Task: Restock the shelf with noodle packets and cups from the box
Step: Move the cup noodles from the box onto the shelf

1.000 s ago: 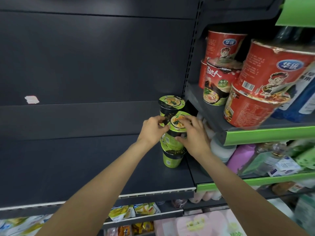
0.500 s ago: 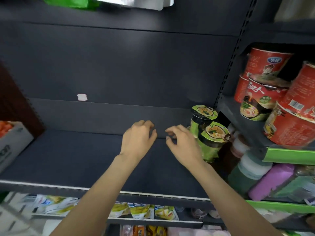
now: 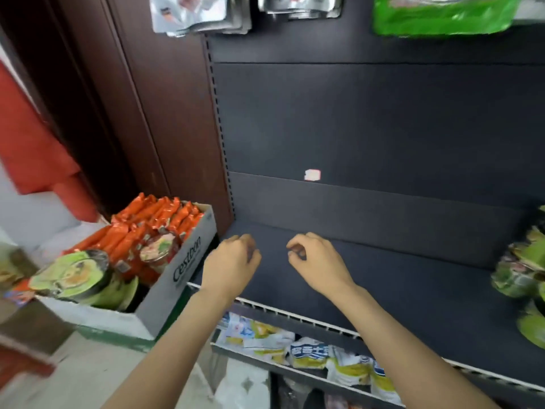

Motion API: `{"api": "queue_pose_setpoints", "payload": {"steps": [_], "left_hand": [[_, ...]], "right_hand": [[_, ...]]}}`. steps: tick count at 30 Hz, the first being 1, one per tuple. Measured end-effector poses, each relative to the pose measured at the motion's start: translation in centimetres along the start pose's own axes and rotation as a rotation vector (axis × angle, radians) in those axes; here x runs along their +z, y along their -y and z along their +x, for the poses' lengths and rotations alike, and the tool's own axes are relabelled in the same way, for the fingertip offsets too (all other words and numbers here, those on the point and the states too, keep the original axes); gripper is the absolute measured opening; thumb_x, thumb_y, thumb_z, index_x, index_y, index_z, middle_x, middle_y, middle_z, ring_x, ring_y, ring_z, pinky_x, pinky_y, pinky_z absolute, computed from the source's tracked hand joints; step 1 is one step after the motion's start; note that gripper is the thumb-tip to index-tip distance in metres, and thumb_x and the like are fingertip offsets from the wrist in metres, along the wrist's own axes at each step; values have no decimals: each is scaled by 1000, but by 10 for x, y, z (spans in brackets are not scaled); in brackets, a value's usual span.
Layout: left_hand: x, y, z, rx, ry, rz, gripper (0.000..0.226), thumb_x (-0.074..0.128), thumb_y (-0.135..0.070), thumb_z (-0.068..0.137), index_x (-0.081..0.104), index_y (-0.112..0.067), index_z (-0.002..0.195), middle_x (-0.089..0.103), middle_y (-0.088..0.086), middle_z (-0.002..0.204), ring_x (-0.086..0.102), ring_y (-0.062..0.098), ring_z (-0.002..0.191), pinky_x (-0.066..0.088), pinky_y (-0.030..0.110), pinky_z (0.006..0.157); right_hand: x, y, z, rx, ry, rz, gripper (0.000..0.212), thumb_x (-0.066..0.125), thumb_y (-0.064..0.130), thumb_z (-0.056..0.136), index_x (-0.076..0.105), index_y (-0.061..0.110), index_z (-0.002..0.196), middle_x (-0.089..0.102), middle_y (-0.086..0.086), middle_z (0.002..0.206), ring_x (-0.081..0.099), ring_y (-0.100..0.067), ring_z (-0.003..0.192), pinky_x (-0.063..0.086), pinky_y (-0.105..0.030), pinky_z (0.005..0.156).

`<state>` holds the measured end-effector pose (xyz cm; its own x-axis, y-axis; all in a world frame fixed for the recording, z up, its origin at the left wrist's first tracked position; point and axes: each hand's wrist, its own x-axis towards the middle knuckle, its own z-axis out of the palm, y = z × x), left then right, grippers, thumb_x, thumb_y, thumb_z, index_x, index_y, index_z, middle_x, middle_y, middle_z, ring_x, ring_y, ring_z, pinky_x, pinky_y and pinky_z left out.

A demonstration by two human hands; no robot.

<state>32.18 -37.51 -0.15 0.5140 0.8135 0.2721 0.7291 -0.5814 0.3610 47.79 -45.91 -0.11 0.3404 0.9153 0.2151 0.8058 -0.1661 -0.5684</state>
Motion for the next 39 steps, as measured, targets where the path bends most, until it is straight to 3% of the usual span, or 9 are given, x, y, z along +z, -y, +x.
{"api": "queue_pose_setpoints", "payload": {"steps": [8,14,21,25,28,31,34,37,39], "left_hand": [[-46,166,7,-163,-84,-89,20,53,-26,88,63,-17,103,65,5,100,62,29,94,51,40,75],[-62,265,10,-285,-118,67,35,60,-23,86,60,-11,118,57,12,112,49,35,108,43,43,87],[-85,353,-5,-404,21,-17,52,65,-28,85,49,-14,133,47,12,131,44,33,121,36,42,102],[-98,387,2,-446,163,-186,46,66,-41,84,59,-14,121,62,8,116,60,22,97,47,31,84],[-104,402,10,-386,266,-217,38,64,-39,86,66,-7,106,69,12,95,62,23,83,45,29,73],[-105,413,15,-301,274,-262,38,66,-37,86,65,1,80,59,13,69,54,23,63,42,34,60],[-102,421,17,-276,270,-347,38,68,-33,84,56,-4,62,50,7,59,47,17,50,44,33,58],[-104,423,15,-247,297,-380,25,66,-31,86,61,-12,70,57,0,61,51,0,42,40,14,49],[-106,428,13,-233,310,-428,20,63,-29,89,68,-10,85,64,0,70,56,-1,51,44,13,55]], "right_hand": [[112,109,56,-26,121,140,20,53,19,92,63,20,109,58,3,102,58,-12,94,50,-31,83],[185,167,96,-123,282,173,33,55,20,92,54,18,125,56,-1,113,56,-14,97,48,-30,83],[249,226,122,-194,508,184,62,63,26,89,33,22,142,46,0,134,46,-15,121,38,-29,97],[274,250,123,-134,582,249,72,65,20,85,26,27,145,34,0,147,36,-16,133,37,-35,105],[285,261,121,-48,573,299,73,66,22,85,25,28,145,31,2,149,34,-14,133,32,-26,102],[293,270,112,26,540,297,93,76,43,73,22,29,147,20,1,154,24,-16,140,23,-34,115],[298,284,100,77,554,210,118,83,45,63,6,27,151,0,7,155,7,-14,144,14,-31,114],[303,294,93,86,514,122,129,85,43,60,-4,24,151,-3,9,152,4,-14,143,13,-27,113],[306,298,90,99,499,91,131,85,44,61,-7,22,151,-2,10,150,5,-14,142,14,-25,112]]}}
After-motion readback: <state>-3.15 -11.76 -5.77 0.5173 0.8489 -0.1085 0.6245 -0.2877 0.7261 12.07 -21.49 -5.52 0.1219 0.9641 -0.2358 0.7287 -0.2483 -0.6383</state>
